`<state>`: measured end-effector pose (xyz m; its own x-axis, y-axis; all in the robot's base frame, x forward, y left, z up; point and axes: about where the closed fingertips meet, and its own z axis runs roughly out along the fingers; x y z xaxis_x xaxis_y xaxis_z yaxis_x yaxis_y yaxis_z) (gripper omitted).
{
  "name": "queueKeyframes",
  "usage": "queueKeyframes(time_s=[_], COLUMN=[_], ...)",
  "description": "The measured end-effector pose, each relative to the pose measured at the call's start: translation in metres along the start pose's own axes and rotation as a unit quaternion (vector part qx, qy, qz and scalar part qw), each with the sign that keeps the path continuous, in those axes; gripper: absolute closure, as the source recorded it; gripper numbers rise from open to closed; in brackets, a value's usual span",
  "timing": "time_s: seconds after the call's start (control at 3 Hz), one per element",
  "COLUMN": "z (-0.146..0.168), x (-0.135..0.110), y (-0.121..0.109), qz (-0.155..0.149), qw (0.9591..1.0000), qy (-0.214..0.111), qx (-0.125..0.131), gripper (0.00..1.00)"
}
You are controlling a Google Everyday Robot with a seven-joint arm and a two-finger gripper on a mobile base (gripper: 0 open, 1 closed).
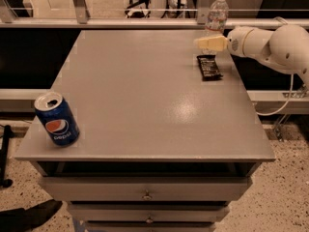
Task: Move water bottle near rxbar chocolate
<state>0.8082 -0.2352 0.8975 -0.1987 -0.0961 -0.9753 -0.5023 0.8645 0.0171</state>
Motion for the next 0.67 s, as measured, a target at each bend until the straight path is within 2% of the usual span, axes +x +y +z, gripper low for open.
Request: queueKeyframes(time_s=[0.33,0.67], z=[-0.02,-0.058], x=[0.009,0.016], y=[0.002,0.001], qz=[-0.016,-0.048], qw=[0.9997,0.9974], qy=[-0.003,-0.012], qx=[-0.02,-0.053], gripper=[0.0,0.0])
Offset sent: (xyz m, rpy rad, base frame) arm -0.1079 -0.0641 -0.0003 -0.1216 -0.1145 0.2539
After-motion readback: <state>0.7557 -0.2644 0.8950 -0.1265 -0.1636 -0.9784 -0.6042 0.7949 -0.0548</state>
